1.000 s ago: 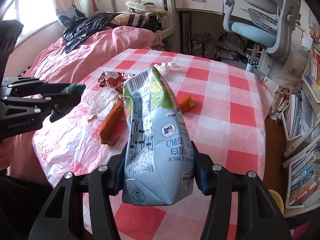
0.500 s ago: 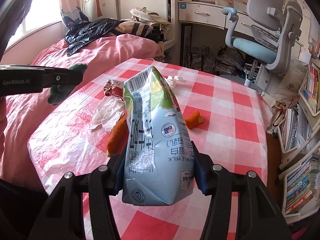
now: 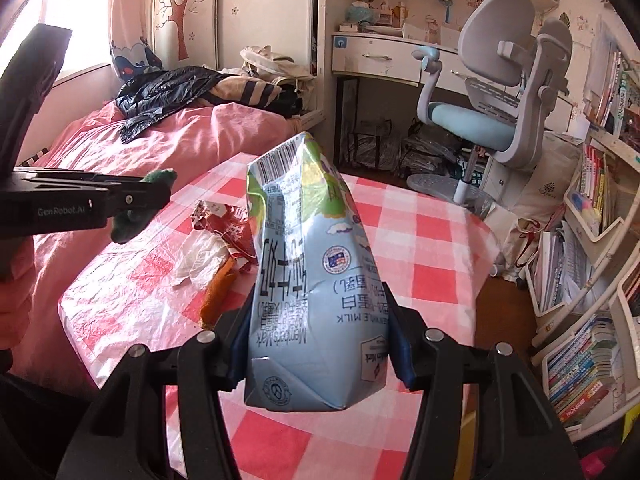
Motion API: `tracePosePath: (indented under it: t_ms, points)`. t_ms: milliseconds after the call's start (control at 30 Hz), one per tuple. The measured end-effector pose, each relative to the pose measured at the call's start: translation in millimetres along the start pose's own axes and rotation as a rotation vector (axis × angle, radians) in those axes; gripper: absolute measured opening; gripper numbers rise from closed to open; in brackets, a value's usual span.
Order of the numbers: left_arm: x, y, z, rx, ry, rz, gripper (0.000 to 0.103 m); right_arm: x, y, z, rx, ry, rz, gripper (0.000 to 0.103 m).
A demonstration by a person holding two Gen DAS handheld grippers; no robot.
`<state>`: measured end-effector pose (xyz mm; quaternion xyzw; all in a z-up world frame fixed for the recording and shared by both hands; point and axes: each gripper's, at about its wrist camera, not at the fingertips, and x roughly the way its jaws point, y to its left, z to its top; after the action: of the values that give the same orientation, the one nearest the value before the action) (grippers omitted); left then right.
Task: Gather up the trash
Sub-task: 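Carry the carton over the yellow bin and open the right tool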
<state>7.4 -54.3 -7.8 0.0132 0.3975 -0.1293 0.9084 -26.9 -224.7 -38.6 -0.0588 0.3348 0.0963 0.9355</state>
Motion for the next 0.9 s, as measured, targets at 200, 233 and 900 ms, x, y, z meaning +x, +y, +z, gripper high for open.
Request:
tracePosePath:
  t_ms: [200,233,900]
  points:
    - [10,-49,-1,0.029,0.009,-0.097,0.033,-43,-62,-24,0.065,-0.021,-0.125,0.055]
    - [13,-60,0,0.043,0.011,-0.112,0.033,-47,-74,-32,0.083,-0.016,-0.145,0.055]
    - [104,-305,-44,0.323,0.178,-0.258,0.033,23,-219,-218,0.417,0.178,-0.261,0.055]
